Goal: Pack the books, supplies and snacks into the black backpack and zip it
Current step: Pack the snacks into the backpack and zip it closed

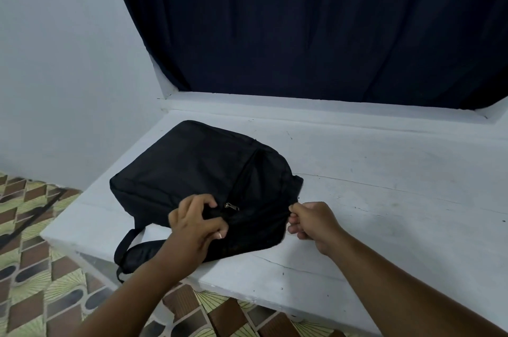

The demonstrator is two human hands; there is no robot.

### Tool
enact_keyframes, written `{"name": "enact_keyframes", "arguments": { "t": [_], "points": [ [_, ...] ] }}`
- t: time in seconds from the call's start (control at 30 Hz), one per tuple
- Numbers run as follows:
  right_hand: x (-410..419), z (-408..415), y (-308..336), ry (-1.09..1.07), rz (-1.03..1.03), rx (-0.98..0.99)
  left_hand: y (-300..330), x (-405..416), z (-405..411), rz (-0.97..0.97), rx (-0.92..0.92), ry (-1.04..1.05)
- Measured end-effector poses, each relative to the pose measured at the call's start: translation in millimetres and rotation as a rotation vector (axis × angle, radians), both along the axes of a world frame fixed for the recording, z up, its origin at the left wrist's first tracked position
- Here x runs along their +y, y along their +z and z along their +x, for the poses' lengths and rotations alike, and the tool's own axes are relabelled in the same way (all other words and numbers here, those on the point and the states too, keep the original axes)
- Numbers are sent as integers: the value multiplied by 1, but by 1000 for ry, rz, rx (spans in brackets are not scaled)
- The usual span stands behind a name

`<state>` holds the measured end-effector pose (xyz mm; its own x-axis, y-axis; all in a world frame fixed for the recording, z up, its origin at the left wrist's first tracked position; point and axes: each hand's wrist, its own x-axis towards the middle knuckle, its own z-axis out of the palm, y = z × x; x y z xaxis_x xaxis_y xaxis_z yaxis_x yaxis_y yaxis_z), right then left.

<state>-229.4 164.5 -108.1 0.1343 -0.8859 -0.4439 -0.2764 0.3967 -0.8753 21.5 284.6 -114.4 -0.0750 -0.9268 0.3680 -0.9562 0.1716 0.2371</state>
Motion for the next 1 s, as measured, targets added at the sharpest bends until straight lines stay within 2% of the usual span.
{"name": "enact_keyframes", "arguments": {
  "t": [0.2, 0.5, 0.63, 0.77, 0.8, 0.87, 0.93, 1.0],
  "points": [
    [-10, -2, -4, -40, 7, -11, -7, 12, 50, 9, 81, 228],
    [-25, -5, -15, -123, -7, -7, 2, 4, 57, 58, 87, 172],
    [-43, -8, -12, -201, -37, 13, 17, -3, 76, 8, 81, 184],
    [-35, 12, -15, -348, -251, 148, 33, -27, 104, 15, 112, 307],
    [-22, 23, -13, -335, -332, 140, 36, -37, 111, 54, 105, 331],
    [5, 48, -8, -166, -463, 156, 43, -60, 123, 144, 88, 342],
    [20, 69, -2, 93, -502, 303, 50, -87, 131, 224, 101, 318],
    [18, 80, -8, 262, -520, 468, 56, -112, 139, 323, 124, 287]
  ]
}}
